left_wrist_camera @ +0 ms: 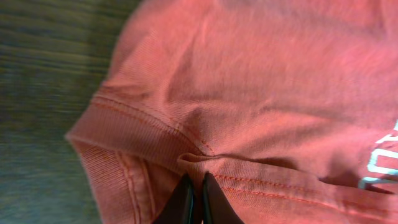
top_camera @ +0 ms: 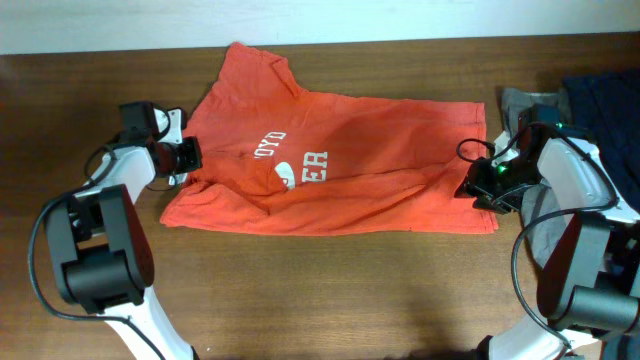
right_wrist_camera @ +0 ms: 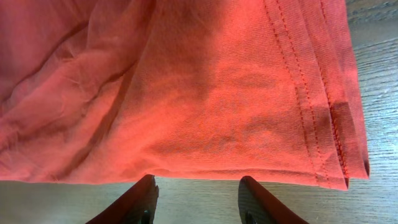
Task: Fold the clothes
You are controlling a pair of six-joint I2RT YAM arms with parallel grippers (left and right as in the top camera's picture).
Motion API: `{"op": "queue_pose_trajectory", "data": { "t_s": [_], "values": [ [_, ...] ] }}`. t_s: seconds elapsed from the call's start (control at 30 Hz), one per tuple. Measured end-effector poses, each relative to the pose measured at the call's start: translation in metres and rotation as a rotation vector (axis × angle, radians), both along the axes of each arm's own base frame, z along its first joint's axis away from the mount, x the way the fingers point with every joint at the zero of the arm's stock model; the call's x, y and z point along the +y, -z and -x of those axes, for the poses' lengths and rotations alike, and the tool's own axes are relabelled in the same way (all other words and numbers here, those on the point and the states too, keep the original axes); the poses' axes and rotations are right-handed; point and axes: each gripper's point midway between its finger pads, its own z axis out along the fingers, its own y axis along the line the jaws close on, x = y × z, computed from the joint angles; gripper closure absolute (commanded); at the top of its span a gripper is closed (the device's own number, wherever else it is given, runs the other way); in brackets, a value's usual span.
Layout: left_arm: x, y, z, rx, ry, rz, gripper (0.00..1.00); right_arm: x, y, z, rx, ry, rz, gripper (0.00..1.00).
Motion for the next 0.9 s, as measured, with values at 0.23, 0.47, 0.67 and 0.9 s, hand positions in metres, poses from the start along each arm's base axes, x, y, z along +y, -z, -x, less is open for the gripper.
{"op": "queue_pose_trajectory", "data": {
  "t_s": [0.23,0.47,0.67,0.9],
  "values": [
    [0.001,-0.037,0.002,-0.046,-0.002,-0.008,0.93,0.000,0.000,0.000,-0.001,-0.002,0.000,0.53],
    [0.000,-0.050,0.005,-0.056,-0.002,-0.011,0.87,0.000,0.000,0.000,-0.001,-0.004,0.001,0.53],
    [0.000,-0.049,0.006,-0.052,-0.003,-0.010,0.89,0.000,0.000,0.000,-0.001,-0.004,0.000,0.53],
    [0.000,-0.049,0.006,-0.052,0.010,-0.017,0.74,0.000,0.000,0.001,0.002,-0.004,0.000,0.53]
  ]
}}
